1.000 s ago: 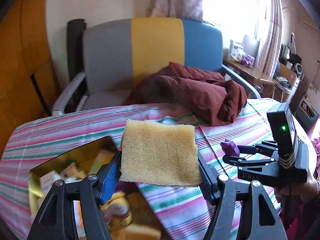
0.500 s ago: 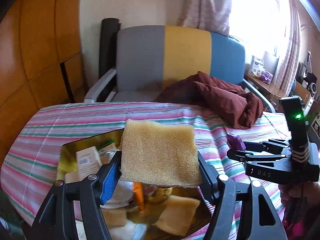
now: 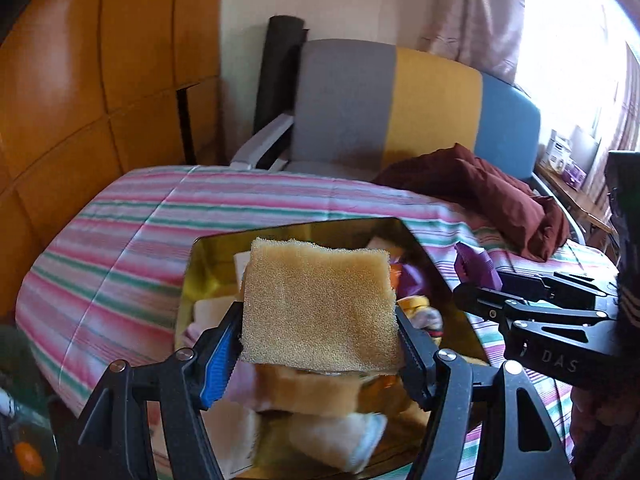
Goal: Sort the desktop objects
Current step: 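Carry the yellow sponge and purple pouch over the gold tray, then lower both tools into the tray and open them to release sponge and pouch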
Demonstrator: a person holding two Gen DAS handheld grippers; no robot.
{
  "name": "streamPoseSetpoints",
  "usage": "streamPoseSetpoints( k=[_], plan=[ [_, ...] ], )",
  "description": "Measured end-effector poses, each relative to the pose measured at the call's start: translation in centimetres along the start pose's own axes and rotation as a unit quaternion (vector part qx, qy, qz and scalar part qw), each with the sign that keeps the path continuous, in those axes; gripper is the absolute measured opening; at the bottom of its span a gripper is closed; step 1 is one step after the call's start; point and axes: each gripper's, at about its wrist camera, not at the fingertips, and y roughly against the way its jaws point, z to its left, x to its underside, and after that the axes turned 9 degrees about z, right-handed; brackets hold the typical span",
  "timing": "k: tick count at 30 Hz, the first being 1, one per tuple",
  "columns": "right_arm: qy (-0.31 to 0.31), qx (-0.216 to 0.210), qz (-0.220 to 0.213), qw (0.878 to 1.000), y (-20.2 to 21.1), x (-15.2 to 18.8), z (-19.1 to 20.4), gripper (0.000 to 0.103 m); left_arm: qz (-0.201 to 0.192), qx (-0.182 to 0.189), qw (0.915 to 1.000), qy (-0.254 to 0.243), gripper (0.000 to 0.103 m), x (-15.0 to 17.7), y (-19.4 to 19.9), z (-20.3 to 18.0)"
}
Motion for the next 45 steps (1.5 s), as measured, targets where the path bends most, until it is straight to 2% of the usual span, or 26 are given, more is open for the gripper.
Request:
streamPoseSetpoints(
  k=[14,25,32,37,40,45],
  plan=[
    [0.027,-0.002,-0.004,1.0,-1.2,0.5,3.9,0.046,0.007,-0.008,0.9996,0.028,0.07,0.9,-0.8,2.6],
    [0.034,0.026,-0.001,0.999,-2.4,1.3,4.4,0.046,0.006,-0.009,0.9993,0.035,0.07,0.5,-1.2,2.7],
    [0.013,0.052,0.013,0.999,-4.3,0.8,3.2,0.046,0.014,-0.012,0.9993,0.033,0.07,0.2,-2.1,2.2],
    [0.023,0.013,0.025,0.999,-4.2,1.4,2.7,0.05,0.036,0.008,0.9984,0.043,0.07,-0.2,-3.9,1.9],
    [0.025,0.017,0.02,0.999,-4.1,1.8,2.4,0.052,0.042,0.024,0.9973,0.056,0.07,-0.5,-4.4,2.2],
    [0.007,-0.018,0.025,1.0,-4.1,2.1,1.5,0.055,0.052,0.024,0.9966,0.059,0.07,-0.9,-5.4,2.7]
  ],
)
